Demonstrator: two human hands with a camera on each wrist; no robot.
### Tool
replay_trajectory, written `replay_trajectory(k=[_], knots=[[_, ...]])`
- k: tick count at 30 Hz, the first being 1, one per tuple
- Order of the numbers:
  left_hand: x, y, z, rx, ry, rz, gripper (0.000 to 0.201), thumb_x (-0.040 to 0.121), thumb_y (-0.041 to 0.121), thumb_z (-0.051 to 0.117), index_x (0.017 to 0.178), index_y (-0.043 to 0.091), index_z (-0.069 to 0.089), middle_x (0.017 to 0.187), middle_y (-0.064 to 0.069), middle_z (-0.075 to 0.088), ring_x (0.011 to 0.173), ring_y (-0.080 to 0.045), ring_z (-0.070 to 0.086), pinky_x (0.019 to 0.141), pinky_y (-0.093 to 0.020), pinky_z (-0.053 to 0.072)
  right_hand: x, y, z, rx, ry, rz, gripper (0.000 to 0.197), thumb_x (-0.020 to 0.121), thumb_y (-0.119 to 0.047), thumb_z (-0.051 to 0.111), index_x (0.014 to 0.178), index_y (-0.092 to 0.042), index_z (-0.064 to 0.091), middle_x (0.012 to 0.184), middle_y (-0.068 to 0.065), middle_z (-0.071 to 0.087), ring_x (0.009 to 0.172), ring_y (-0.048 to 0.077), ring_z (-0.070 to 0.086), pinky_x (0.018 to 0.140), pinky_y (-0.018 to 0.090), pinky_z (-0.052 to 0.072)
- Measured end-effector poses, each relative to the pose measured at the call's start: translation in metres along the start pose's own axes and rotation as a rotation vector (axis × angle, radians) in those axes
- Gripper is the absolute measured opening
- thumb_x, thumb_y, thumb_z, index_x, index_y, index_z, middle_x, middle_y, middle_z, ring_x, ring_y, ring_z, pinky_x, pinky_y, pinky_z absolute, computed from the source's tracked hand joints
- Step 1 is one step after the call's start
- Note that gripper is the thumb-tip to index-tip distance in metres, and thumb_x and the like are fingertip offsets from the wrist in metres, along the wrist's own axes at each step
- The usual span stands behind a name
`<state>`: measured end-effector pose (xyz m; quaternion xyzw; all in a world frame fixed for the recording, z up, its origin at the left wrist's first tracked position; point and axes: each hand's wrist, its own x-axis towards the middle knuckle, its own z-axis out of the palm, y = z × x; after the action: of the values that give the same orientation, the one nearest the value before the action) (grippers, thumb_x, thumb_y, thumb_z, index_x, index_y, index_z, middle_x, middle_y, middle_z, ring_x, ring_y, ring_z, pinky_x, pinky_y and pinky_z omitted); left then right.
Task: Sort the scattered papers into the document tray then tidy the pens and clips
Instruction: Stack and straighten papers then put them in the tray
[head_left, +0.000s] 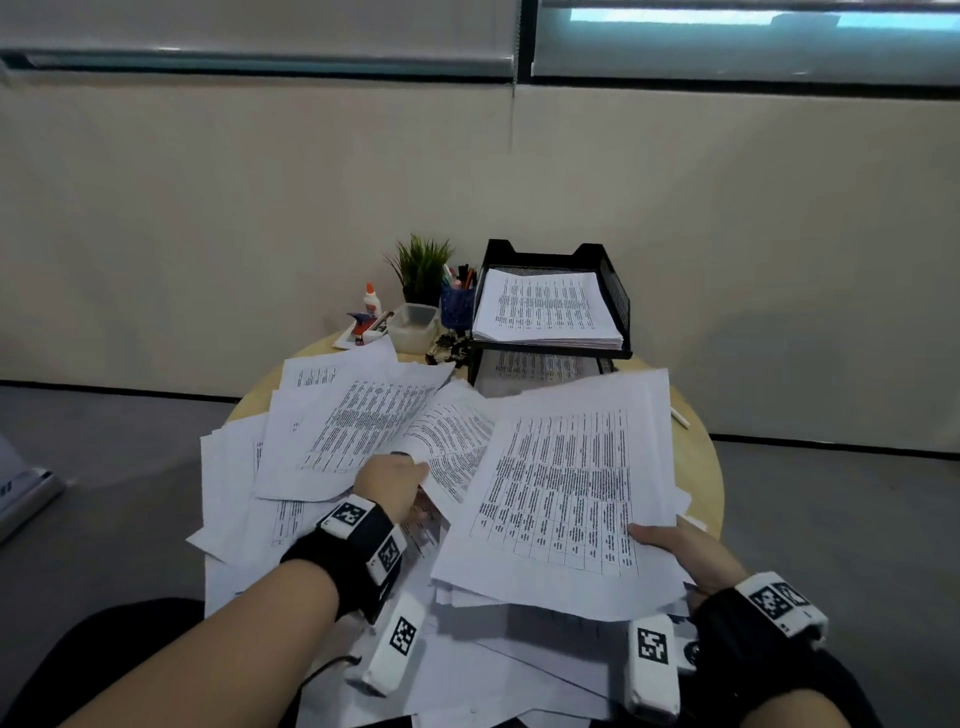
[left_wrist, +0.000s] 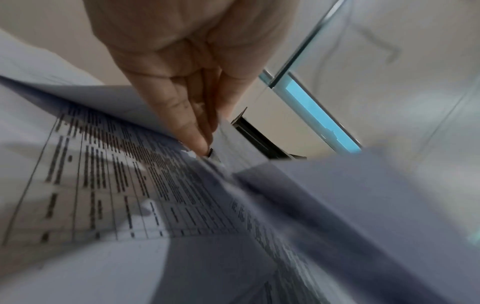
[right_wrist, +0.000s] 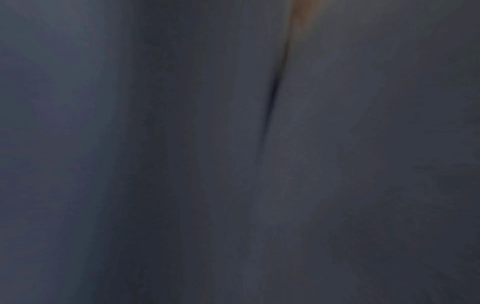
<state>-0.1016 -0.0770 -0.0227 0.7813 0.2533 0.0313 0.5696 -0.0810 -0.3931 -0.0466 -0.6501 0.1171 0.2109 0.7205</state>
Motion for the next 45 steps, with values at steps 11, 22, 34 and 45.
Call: replay_trajectory(k=[11, 22, 34, 45], knots=[[-0.004, 0.046, -0.036, -0.072, 0.131, 0.247, 0.029, 0.089, 0.035, 0.042, 0.082, 0.008, 0.05, 0.081, -0.012, 0.055, 0.076, -0.025, 0.056, 0.069, -0.033, 0.042, 0.016, 0.012, -0.002, -0.304, 0.057, 0.082, 0.016, 0.087, -0.002, 0.061, 0.103, -0.002, 0.065, 0.101, 0.019, 0.069, 0.098, 0.037, 0.063, 0.097, 0.054, 0.046], [-0.019, 0.107, -0.047, -0.481, 0.045, 0.322, 0.025, 0.1, 0.019, 0.04, 0.09, 0.013, 0.062, 0.095, -0.009, 0.069, 0.089, -0.024, 0.065, 0.082, -0.039, 0.051, 0.021, 0.021, 0.003, -0.436, 0.026, 0.114, 0.027, 0.066, -0.011, 0.074, 0.089, -0.003, 0.065, 0.094, 0.017, 0.069, 0.094, 0.033, 0.064, 0.093, 0.043, 0.049], [-0.007, 0.025, -0.013, 0.079, -0.107, 0.125, 0.032, 0.1, 0.025, 0.038, 0.115, 0.002, 0.056, 0.104, -0.007, 0.063, 0.093, -0.021, 0.06, 0.081, -0.034, 0.049, 0.019, 0.016, 0.008, -0.746, 0.131, 0.15, 0.013, 0.096, -0.017, 0.049, 0.097, -0.015, 0.062, 0.126, 0.014, 0.055, 0.11, 0.025, 0.054, 0.065, 0.021, 0.04], [0.013, -0.017, 0.02, 0.516, -0.245, -0.04, 0.062, 0.099, 0.038, 0.038, 0.146, 0.001, 0.022, 0.153, -0.013, 0.026, 0.14, -0.027, 0.028, 0.11, -0.031, 0.025, 0.035, 0.028, -0.001, -0.517, 0.173, 0.117, 0.037, 0.086, -0.001, 0.06, 0.122, -0.002, 0.055, 0.107, 0.013, 0.061, 0.096, 0.025, 0.059, 0.093, 0.038, 0.049]])
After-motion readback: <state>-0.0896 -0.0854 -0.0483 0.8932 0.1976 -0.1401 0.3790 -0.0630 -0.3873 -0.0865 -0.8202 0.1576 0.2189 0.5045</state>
